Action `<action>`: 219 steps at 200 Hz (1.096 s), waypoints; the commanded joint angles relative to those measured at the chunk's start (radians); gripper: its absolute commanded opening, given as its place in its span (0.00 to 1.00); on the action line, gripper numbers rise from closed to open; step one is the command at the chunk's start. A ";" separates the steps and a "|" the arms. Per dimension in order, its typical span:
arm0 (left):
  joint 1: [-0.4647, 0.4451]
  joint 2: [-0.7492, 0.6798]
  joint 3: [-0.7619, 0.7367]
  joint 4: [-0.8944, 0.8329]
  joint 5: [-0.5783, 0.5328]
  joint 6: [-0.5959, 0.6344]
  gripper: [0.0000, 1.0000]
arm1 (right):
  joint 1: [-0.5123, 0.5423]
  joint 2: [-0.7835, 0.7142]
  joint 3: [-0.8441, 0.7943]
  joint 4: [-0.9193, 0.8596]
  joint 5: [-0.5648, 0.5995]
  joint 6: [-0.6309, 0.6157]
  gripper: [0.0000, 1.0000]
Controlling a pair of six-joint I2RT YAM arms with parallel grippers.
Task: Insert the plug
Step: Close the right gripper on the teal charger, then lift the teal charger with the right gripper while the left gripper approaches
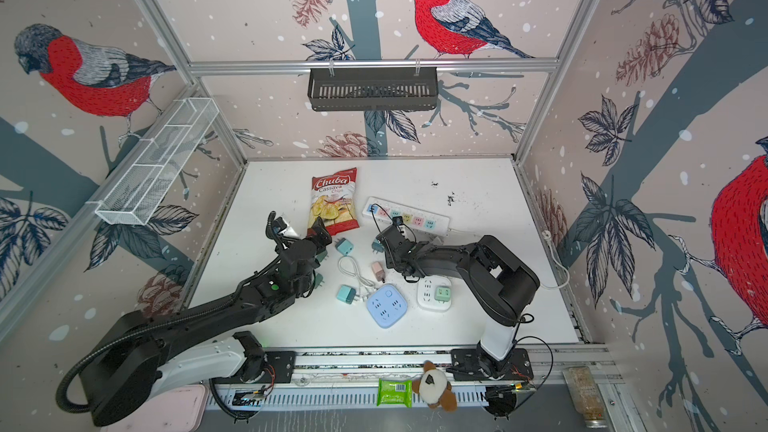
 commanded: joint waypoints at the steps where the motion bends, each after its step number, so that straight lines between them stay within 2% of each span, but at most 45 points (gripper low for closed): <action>1: 0.000 -0.004 -0.006 0.030 0.002 0.000 0.96 | 0.003 0.004 -0.010 -0.005 -0.009 -0.004 0.44; 60: 0.000 0.004 0.033 -0.019 0.029 0.036 0.96 | 0.038 -0.090 -0.014 -0.006 0.037 -0.035 0.26; 92: -0.008 -0.017 0.042 0.022 0.109 0.142 0.87 | 0.049 -0.214 -0.043 0.009 0.090 -0.070 0.18; 136: -0.041 -0.051 0.039 0.076 0.141 0.254 0.83 | 0.055 -0.418 -0.187 0.193 0.150 -0.206 0.09; 155: -0.054 -0.060 0.039 0.094 0.171 0.287 0.81 | 0.055 -0.497 -0.242 0.244 0.198 -0.225 0.05; 219: -0.134 -0.141 0.050 0.125 0.284 0.413 0.77 | 0.064 -0.779 -0.476 0.486 0.185 -0.384 0.03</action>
